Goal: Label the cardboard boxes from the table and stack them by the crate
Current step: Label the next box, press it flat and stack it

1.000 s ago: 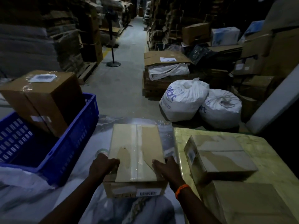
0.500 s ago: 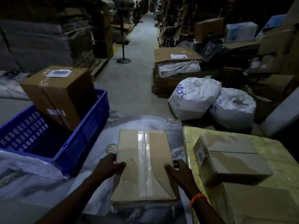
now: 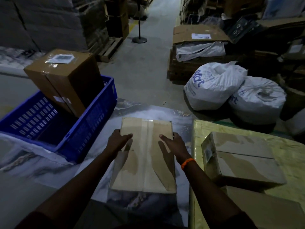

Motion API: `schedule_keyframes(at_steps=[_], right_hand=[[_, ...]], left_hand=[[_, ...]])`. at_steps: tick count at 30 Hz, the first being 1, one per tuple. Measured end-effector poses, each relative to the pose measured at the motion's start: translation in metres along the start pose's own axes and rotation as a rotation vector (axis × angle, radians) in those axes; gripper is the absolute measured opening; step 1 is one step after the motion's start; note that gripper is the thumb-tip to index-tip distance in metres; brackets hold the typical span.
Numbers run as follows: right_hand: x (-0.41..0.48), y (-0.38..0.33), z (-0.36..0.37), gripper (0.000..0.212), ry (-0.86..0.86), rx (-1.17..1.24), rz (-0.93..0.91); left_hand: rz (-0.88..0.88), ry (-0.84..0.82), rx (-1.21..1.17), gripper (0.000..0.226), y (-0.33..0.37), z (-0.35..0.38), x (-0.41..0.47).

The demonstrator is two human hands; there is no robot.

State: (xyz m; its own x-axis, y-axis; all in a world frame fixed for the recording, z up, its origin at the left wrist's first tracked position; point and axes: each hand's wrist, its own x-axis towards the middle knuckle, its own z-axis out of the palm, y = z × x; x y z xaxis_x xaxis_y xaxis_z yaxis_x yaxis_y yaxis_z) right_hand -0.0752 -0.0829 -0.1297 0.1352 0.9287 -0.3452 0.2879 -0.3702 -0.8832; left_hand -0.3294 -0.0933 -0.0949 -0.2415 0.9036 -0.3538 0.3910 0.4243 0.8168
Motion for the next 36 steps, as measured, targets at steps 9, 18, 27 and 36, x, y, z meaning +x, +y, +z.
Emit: schedule_keyframes(at_steps=[9, 18, 27, 36], right_hand=[[0.002, -0.060, -0.043, 0.088, 0.161, 0.194, -0.092], [-0.079, -0.027, -0.031, 0.064, 0.237, 0.170, -0.121], [-0.110, -0.030, -0.010, 0.053, 0.419, -0.178, -0.309], [-0.088, -0.087, 0.032, 0.079, 0.157, -0.995, -0.575]], left_hand=[[0.172, 0.180, -0.271, 0.069, 0.058, -0.013, -0.017], [0.213, 0.067, -0.191, 0.047, 0.045, -0.041, -0.076], [0.272, 0.080, -0.072, 0.058, 0.007, -0.045, -0.080], [0.892, -0.038, 0.840, 0.057, 0.057, -0.036, -0.036]])
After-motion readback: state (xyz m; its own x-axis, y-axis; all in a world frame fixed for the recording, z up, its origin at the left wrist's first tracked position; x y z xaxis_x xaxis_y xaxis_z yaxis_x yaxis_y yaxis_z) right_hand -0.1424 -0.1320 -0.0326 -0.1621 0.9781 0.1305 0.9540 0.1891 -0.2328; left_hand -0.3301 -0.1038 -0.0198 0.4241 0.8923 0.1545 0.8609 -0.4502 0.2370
